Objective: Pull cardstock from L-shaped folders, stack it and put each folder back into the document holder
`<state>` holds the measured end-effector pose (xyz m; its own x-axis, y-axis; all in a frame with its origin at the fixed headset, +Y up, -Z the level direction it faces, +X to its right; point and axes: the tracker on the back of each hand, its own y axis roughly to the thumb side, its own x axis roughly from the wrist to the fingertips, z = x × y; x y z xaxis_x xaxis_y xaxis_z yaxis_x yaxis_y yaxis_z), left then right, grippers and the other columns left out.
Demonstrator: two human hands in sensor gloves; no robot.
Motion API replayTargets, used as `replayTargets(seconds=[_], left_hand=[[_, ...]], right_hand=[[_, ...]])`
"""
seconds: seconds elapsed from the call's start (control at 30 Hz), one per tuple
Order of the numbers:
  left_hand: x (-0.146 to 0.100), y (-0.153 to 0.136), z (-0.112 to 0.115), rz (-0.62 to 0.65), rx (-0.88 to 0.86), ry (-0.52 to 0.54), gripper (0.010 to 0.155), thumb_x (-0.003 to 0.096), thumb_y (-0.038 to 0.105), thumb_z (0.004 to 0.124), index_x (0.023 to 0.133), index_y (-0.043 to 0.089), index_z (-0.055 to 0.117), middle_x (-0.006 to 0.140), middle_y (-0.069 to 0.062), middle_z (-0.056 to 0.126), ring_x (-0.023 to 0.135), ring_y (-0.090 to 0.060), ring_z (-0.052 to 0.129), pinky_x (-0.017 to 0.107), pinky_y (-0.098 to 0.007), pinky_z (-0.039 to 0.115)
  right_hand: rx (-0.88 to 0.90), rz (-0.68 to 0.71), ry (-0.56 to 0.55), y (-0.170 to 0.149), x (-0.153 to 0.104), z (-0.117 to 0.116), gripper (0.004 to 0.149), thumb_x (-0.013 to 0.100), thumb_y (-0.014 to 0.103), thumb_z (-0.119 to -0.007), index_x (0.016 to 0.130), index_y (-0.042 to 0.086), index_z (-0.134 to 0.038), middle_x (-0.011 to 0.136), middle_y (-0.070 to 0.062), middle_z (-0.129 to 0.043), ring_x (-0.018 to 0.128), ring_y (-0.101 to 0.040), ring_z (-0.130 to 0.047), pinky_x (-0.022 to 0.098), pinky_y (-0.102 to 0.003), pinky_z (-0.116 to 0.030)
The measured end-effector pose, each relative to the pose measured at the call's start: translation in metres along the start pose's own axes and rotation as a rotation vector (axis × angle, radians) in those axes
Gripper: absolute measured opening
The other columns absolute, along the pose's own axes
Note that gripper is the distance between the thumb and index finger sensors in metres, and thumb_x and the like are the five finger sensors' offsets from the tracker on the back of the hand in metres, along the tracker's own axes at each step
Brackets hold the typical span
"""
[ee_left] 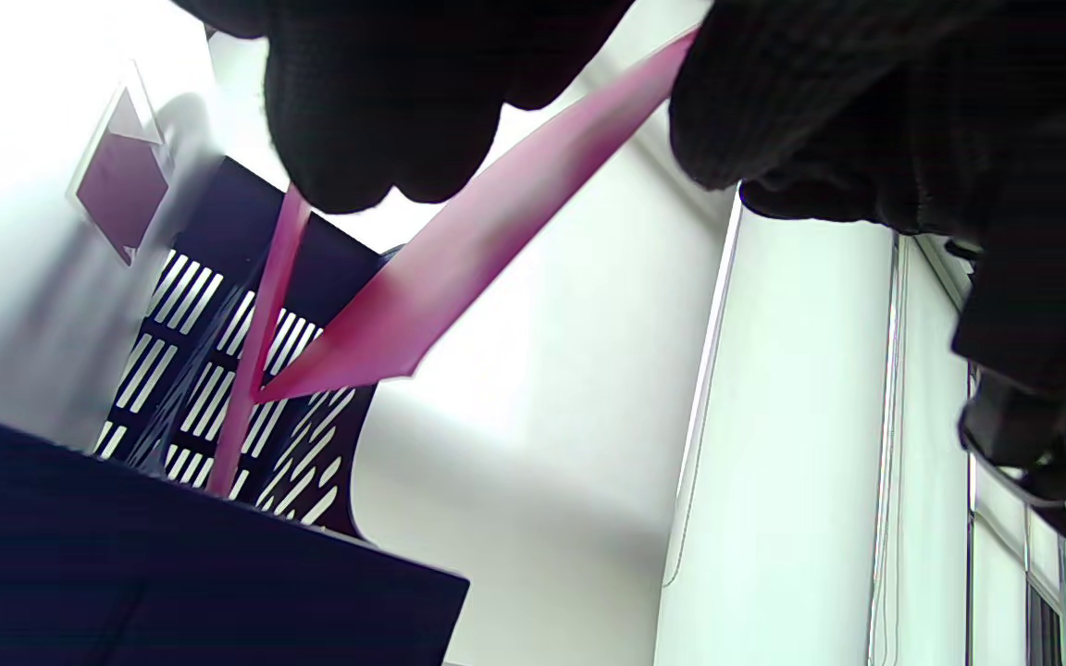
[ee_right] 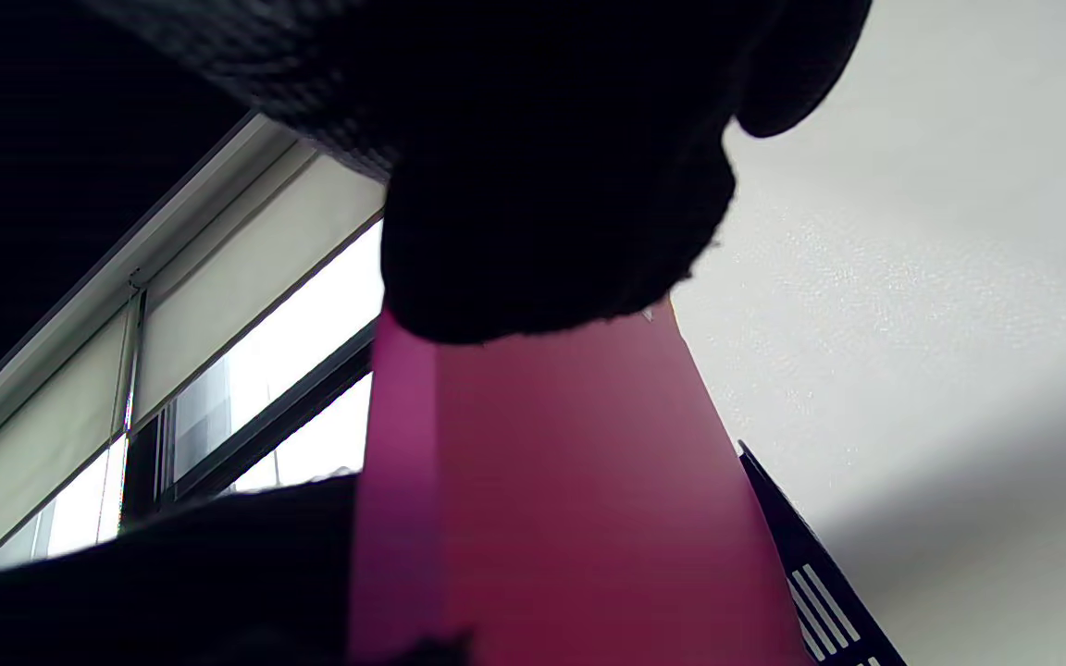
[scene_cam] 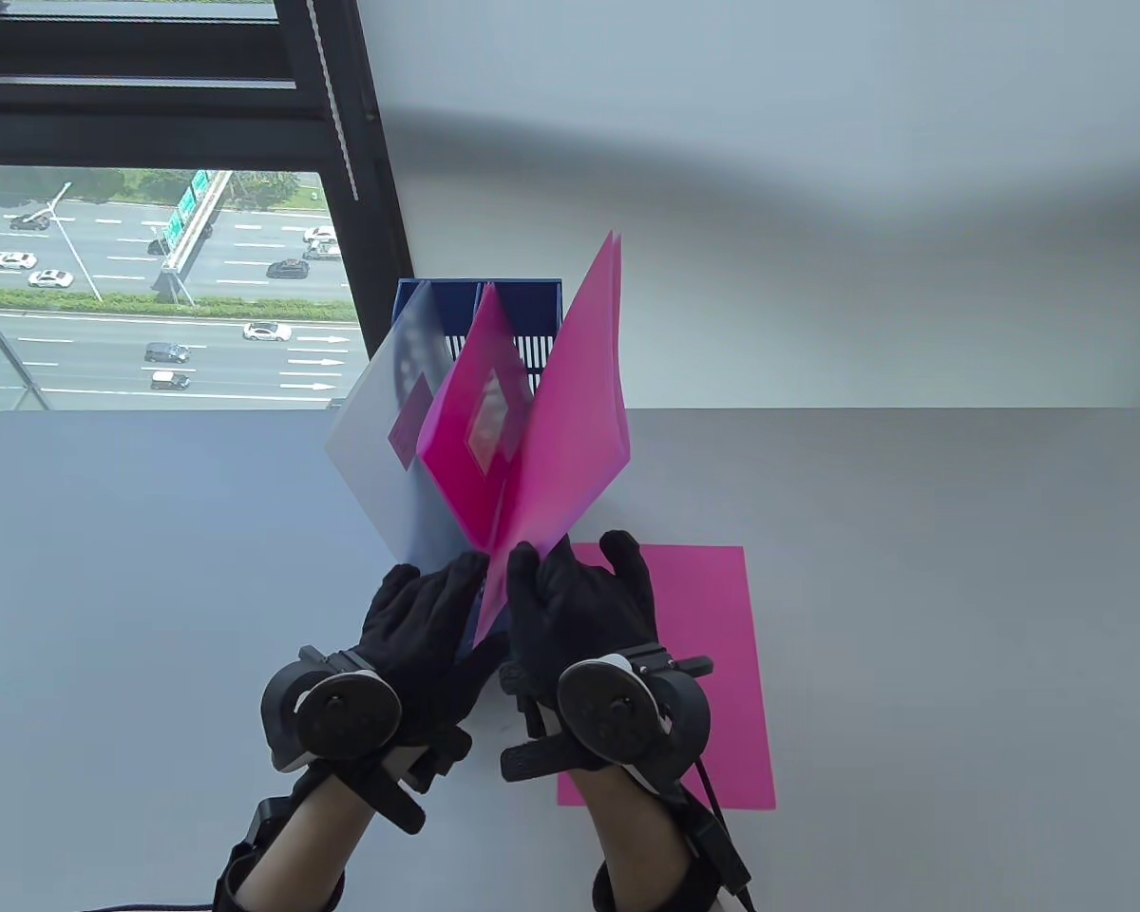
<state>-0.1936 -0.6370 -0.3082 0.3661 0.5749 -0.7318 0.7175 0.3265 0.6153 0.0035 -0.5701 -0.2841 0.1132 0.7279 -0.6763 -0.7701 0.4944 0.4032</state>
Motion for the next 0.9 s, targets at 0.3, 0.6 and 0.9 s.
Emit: replayTargets(seconds=[0.3, 0.6, 0.9], left_hand=[[-0.002, -0.003, -0.003, -0.023, 0.054, 0.107, 0.055, 0.0593, 0.032, 0.067, 0.105, 0.000, 0.065, 0.088, -0.018, 0.087, 0.070, -0.040, 0.098, 0.070, -0.059, 0.064], [-0.005, -0.016, -0.024, -0.072, 0.015, 0.235, 0.052, 0.0559, 0.030, 0.071, 0.100, 0.003, 0.076, 0.080, -0.016, 0.094, 0.063, -0.037, 0.104, 0.067, -0.055, 0.071], [-0.009, -0.058, -0.052, -0.198, -0.338, 0.258, 0.048, 0.0561, 0.033, 0.071, 0.099, 0.013, 0.082, 0.082, -0.010, 0.095, 0.067, -0.035, 0.102, 0.068, -0.058, 0.068]], right_hand=[[0.083, 0.012, 0.066, 0.009, -0.005, -0.010, 0.051, 0.060, 0.048, -0.079, 0.086, 0.006, -0.085, 0.056, 0.010, -0.104, 0.040, -0.009, -0.104, 0.073, -0.045, -0.063], [0.149, 0.023, 0.090, 0.009, -0.006, -0.007, 0.054, 0.060, 0.056, -0.075, 0.094, 0.015, -0.082, 0.066, 0.010, -0.101, 0.052, -0.013, -0.102, 0.076, -0.048, -0.058], [0.191, -0.061, -0.008, -0.025, 0.009, 0.027, 0.047, 0.061, 0.048, -0.080, 0.102, 0.025, -0.076, 0.089, 0.004, -0.090, 0.073, -0.023, -0.093, 0.077, -0.054, -0.050]])
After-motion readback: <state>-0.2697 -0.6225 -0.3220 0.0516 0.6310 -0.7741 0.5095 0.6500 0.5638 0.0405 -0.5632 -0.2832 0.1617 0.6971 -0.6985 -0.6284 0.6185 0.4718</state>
